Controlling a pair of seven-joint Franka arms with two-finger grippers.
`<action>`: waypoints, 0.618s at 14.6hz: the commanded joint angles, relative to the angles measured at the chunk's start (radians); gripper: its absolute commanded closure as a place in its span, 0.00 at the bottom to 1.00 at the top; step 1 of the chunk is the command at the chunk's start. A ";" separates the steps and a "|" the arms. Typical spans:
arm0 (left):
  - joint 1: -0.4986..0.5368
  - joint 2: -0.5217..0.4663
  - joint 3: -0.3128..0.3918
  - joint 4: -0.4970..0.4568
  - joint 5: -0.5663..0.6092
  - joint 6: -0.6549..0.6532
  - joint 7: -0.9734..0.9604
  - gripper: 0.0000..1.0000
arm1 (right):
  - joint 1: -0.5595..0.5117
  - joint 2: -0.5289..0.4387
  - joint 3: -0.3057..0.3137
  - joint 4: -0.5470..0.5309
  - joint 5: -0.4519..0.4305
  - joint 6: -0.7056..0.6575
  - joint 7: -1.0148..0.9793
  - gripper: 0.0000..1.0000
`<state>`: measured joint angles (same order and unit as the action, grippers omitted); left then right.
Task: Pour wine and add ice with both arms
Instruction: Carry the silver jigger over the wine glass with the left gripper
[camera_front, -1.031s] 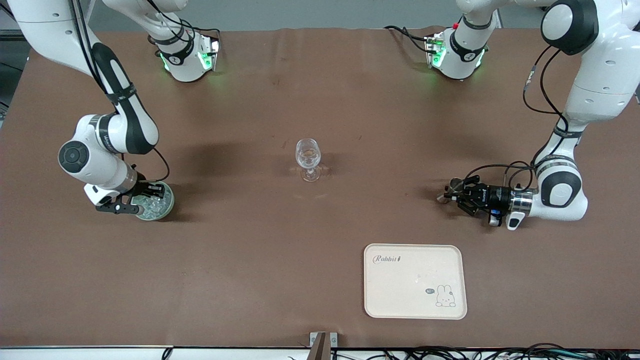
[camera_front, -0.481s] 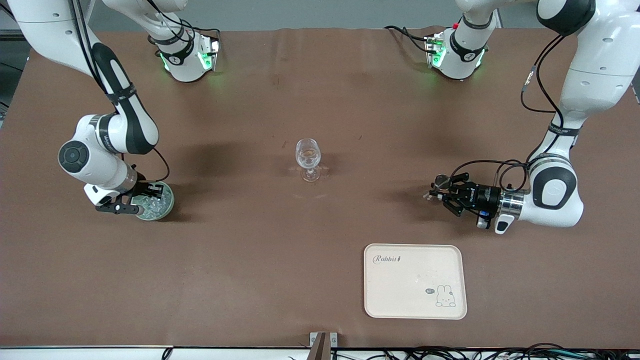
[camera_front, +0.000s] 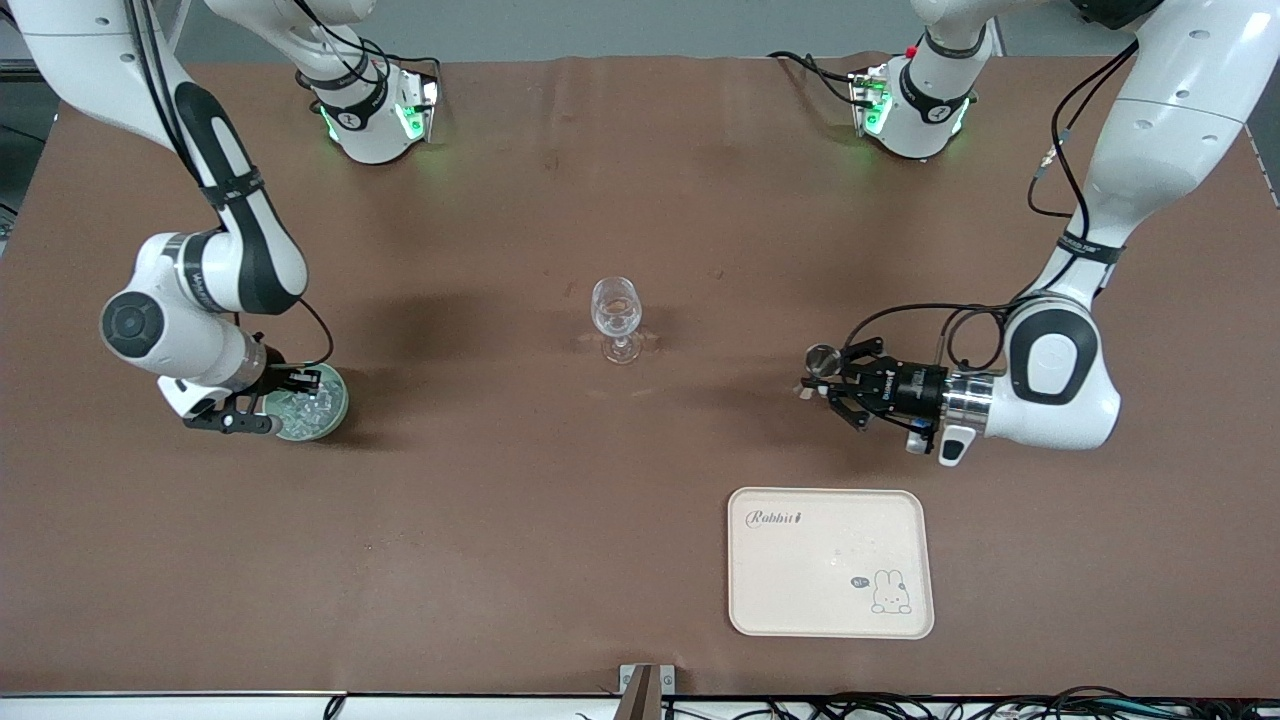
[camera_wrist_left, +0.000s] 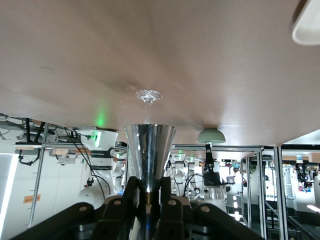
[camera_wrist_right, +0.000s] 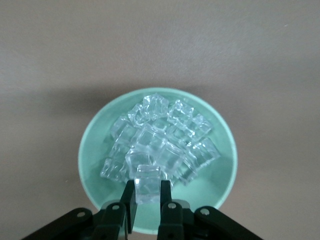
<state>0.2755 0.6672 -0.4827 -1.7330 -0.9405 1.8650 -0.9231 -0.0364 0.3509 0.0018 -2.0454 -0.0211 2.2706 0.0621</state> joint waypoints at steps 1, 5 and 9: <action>0.007 -0.032 -0.078 -0.036 -0.018 0.101 -0.080 0.99 | -0.003 -0.027 0.001 0.140 -0.002 -0.175 -0.013 1.00; -0.012 -0.052 -0.165 -0.037 -0.015 0.195 -0.192 0.99 | -0.005 -0.082 0.000 0.336 -0.002 -0.425 -0.016 1.00; -0.096 -0.109 -0.168 -0.048 -0.015 0.243 -0.276 0.99 | -0.005 -0.130 0.001 0.562 -0.002 -0.713 -0.018 1.00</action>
<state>0.2139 0.6294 -0.6529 -1.7409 -0.9405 2.0649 -1.1432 -0.0370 0.2405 0.0005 -1.5729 -0.0211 1.6635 0.0559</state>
